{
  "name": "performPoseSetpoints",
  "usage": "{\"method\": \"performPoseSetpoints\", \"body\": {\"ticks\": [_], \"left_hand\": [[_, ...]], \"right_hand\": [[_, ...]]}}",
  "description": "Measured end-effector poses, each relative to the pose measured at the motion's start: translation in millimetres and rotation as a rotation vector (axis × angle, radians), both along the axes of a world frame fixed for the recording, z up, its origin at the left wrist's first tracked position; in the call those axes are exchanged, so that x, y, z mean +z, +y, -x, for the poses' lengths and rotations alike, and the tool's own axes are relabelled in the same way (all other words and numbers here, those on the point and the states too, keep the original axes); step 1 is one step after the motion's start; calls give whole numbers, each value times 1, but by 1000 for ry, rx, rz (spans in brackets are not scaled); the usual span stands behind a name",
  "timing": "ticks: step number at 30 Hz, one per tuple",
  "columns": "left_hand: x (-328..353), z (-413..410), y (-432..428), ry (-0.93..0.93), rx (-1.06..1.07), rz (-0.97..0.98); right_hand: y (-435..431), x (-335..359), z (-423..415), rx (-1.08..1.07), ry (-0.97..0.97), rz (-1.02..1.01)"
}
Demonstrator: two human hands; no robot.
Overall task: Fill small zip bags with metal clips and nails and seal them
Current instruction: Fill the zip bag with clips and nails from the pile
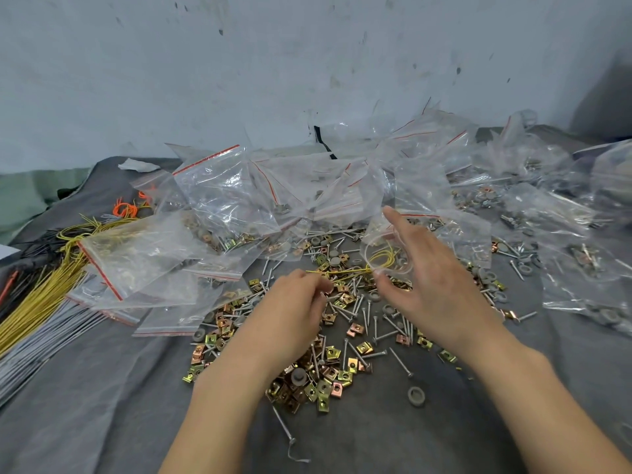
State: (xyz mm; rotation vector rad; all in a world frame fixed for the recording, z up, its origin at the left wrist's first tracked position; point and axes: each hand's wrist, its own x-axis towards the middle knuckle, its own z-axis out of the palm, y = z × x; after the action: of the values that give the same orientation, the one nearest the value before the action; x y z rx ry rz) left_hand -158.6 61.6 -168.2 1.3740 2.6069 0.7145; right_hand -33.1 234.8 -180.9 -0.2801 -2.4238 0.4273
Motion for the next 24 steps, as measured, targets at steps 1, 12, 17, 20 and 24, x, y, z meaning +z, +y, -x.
{"method": "performPoseSetpoints", "body": {"ticks": [1, 12, 17, 20, 24], "left_hand": [[-1, 1, -1, 20, 6, 21], [5, 3, 2, -556, 154, -500], [13, 5, 3, -879, 151, -722], [14, 6, 2, -896, 138, -737], [13, 5, 3, -932, 130, -730]], "right_hand": [[0, 0, 0, 2, 2, 3], [1, -1, -2, -7, 15, 26], [2, -2, -3, -21, 14, 19], [3, -2, -3, -25, 17, 29], [3, -2, -3, -22, 20, 32]]}}
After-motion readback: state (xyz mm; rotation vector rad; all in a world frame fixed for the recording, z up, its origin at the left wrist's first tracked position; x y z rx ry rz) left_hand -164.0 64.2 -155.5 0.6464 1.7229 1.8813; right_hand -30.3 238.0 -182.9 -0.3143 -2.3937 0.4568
